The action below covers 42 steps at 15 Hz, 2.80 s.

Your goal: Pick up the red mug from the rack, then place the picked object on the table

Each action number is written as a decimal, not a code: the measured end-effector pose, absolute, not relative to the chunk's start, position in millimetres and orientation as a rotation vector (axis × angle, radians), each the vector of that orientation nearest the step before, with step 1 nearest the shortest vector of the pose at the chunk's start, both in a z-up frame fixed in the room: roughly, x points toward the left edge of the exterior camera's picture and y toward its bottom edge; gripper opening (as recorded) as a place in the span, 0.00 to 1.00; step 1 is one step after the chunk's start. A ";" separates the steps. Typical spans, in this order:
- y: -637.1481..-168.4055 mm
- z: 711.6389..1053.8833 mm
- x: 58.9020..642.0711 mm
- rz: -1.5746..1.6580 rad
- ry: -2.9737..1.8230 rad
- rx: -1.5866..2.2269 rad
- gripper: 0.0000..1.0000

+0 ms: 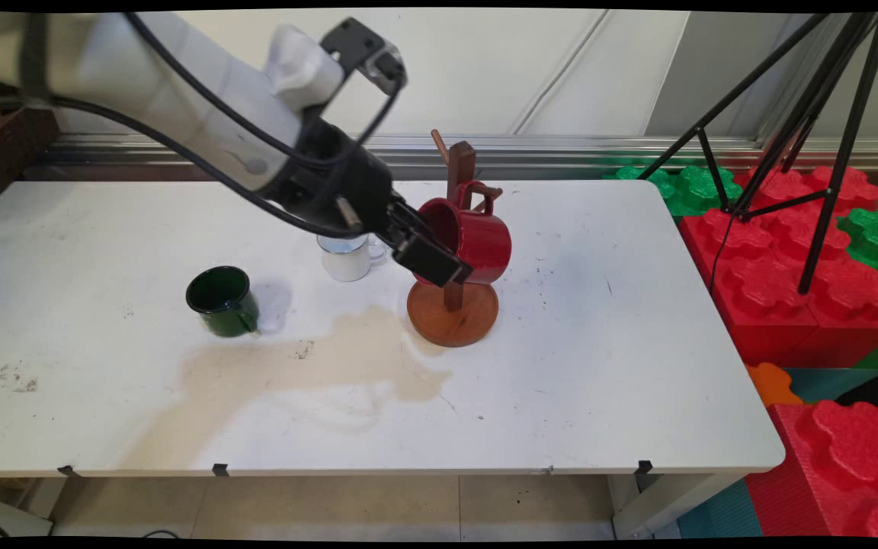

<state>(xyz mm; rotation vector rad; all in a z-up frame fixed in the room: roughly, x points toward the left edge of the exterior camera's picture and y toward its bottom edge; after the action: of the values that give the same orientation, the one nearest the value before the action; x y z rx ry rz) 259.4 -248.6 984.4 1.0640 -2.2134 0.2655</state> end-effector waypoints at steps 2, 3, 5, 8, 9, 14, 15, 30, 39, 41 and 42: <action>-254.2 976.4 253.5 0.265 -2.200 1.082 1.00; -257.4 971.9 249.9 0.265 -2.192 1.093 1.00; -262.4 964.6 243.7 0.263 -2.179 1.111 1.00; -268.4 954.9 234.6 0.261 -2.158 1.143 1.00; -270.0 952.3 231.7 0.261 -2.152 1.152 1.00; -273.5 945.4 222.0 0.274 -2.129 1.188 1.00; -273.7 944.9 220.8 0.281 -2.125 1.194 1.00; -264.8 950.4 218.5 0.398 -2.099 1.263 0.00; -250.0 960.0 215.4 0.410 -2.088 1.284 0.00; -246.4 962.1 213.6 0.403 -2.085 1.283 0.00; -244.4 963.3 212.1 0.397 -2.084 1.280 0.00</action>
<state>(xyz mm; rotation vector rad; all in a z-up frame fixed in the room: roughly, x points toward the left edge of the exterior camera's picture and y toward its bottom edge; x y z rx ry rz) 212.1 -244.4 963.3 1.2798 -2.0845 0.3969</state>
